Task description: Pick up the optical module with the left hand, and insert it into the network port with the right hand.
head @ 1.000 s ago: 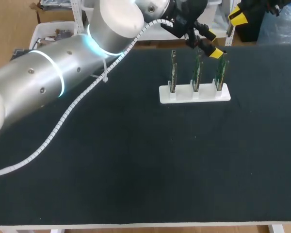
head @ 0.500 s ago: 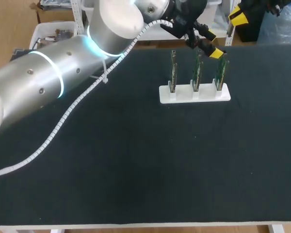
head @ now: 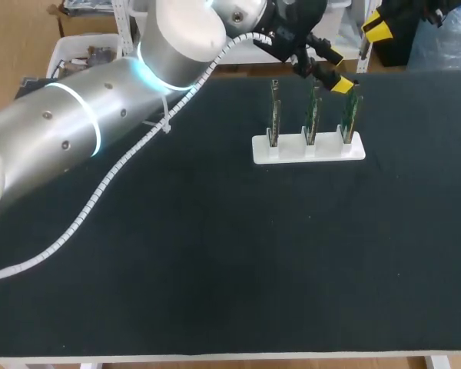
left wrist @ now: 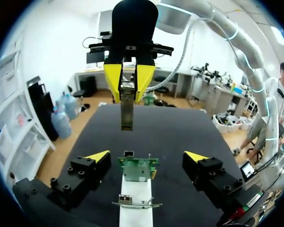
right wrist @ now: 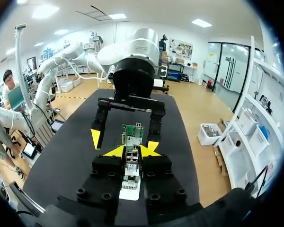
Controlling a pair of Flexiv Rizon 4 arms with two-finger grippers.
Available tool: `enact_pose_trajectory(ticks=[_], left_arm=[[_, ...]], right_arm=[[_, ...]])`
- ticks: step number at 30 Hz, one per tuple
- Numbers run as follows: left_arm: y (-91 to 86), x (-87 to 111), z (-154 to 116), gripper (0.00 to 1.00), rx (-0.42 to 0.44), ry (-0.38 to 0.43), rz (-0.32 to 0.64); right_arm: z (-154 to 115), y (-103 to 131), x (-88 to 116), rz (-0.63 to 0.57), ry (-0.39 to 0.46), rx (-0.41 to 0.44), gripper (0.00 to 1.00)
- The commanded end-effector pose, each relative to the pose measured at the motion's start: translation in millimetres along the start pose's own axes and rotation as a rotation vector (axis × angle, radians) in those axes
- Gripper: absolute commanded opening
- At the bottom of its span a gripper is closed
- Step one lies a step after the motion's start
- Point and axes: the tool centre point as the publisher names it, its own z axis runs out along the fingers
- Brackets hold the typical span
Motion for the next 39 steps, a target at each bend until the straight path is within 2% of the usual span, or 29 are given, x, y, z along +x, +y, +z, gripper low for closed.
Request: enact_pose_trajectory(ticks=[1,11,22,39], left_arm=[[-0.3,0.0,0,1.00,0.000,0.001,0.000],[-0.3,0.0,0,1.00,0.000,0.001,0.000],[-0.3,0.0,0,1.00,0.000,0.001,0.000],[-0.3,0.0,0,1.00,0.000,0.001,0.000]], right_arm=[[-2,-8,2,0.004,-0.001,-0.422,0.00],[5,-10,18,0.026,0.055,-0.455,0.00],[15,-11,20,0.039,0.048,-0.458,0.00],[22,-8,25,0.088,0.045,-0.417,0.00]])
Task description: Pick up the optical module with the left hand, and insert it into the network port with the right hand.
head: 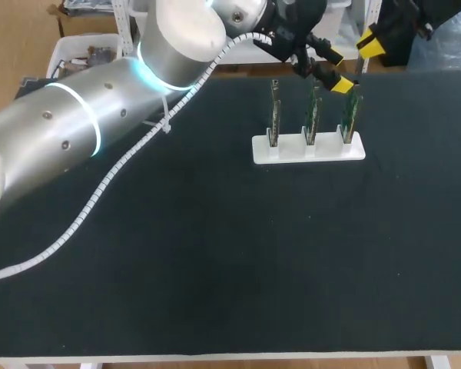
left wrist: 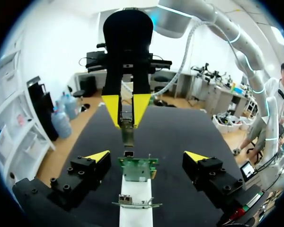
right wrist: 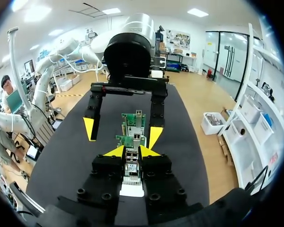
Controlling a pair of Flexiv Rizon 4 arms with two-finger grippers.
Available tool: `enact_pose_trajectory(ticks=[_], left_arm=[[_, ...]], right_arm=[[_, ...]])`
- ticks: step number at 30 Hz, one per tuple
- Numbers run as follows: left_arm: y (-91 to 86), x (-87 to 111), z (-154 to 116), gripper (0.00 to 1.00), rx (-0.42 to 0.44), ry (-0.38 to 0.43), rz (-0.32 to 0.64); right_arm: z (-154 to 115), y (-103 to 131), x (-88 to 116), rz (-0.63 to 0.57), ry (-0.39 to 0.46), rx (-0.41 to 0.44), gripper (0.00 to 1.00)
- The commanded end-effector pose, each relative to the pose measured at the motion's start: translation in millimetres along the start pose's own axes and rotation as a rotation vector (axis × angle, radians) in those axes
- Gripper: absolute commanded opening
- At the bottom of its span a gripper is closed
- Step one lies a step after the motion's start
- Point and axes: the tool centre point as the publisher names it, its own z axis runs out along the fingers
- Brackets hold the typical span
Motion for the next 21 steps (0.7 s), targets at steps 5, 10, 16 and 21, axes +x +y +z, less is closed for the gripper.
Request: enact_pose_trajectory(ticks=[5,10,16,21], left_arm=[[-0.3,0.0,-0.4,1.00,0.000,0.001,0.000],[-0.3,0.0,-0.4,1.00,0.000,0.001,0.000],[-0.3,0.0,-0.4,1.00,0.000,0.001,0.000],[-0.3,0.0,-0.4,1.00,0.000,0.001,0.000]], right_arm=[[0.7,-6.9,-0.2,0.009,-0.001,-0.394,0.00],[1.4,-7.3,0.0,0.013,0.003,-0.379,0.00],[2.6,-5.5,2.4,0.024,0.005,-0.368,0.00],[3.1,-4.9,4.7,0.032,0.010,-0.353,0.00]])
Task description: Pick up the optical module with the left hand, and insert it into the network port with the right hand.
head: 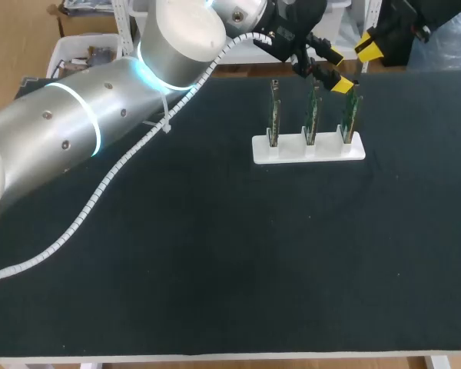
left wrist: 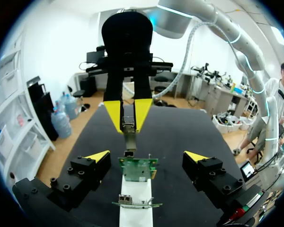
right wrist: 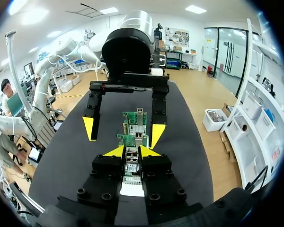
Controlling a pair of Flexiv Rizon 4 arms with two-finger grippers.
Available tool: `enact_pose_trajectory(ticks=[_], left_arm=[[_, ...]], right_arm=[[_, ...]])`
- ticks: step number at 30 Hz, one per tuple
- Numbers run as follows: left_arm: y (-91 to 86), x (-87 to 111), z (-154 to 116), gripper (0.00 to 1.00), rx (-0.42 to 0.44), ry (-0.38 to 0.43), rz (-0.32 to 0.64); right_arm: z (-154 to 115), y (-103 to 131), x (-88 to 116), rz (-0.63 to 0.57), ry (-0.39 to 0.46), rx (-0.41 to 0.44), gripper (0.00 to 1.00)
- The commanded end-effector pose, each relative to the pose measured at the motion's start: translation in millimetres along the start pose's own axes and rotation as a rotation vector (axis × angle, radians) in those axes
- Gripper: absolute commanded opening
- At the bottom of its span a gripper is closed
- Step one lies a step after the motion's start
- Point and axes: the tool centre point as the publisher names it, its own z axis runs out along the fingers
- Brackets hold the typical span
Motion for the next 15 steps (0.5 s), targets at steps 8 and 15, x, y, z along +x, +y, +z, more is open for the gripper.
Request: enact_pose_trajectory(ticks=[8,15], left_arm=[[-0.3,0.0,-0.4,1.00,0.000,0.001,0.000],[-0.3,0.0,-0.4,1.00,0.000,0.001,0.000]], right_arm=[[-0.4,-6.7,1.8,0.008,0.001,-0.330,0.00],[1.9,-8.3,3.4,0.024,0.000,-0.299,0.00]])
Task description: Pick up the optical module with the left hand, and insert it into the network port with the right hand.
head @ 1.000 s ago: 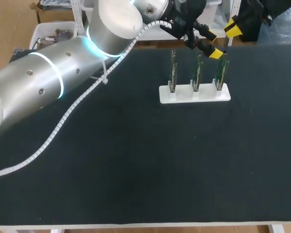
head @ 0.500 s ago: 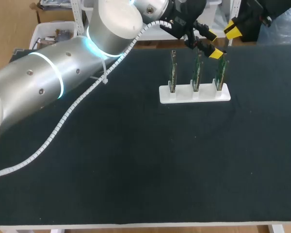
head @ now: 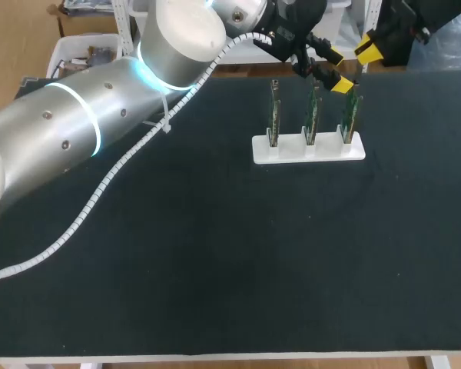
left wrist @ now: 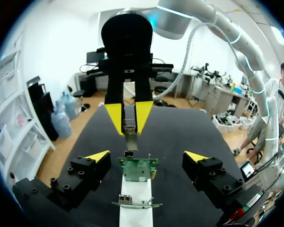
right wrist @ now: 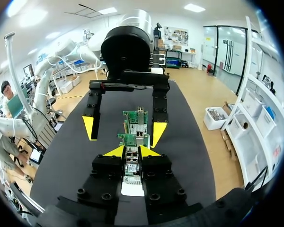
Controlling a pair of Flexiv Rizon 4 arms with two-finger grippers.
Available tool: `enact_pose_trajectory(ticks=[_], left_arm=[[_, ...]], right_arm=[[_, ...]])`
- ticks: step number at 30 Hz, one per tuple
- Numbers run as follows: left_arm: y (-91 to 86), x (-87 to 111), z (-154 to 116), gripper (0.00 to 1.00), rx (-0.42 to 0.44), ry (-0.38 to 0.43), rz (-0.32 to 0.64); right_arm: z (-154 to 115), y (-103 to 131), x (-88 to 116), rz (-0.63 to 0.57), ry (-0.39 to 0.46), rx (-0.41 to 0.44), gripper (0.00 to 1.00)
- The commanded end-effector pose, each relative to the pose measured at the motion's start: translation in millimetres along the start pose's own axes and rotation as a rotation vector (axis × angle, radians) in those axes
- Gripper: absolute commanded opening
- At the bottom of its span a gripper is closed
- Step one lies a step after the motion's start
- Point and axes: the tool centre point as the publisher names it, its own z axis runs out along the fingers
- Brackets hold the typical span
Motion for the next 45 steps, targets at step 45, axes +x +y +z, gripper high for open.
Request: enact_pose_trajectory(ticks=[45], left_arm=[[-0.3,0.0,-0.4,1.00,0.000,0.001,0.000]], right_arm=[[-1.5,-18.2,7.6,0.012,0.015,-0.278,0.00]])
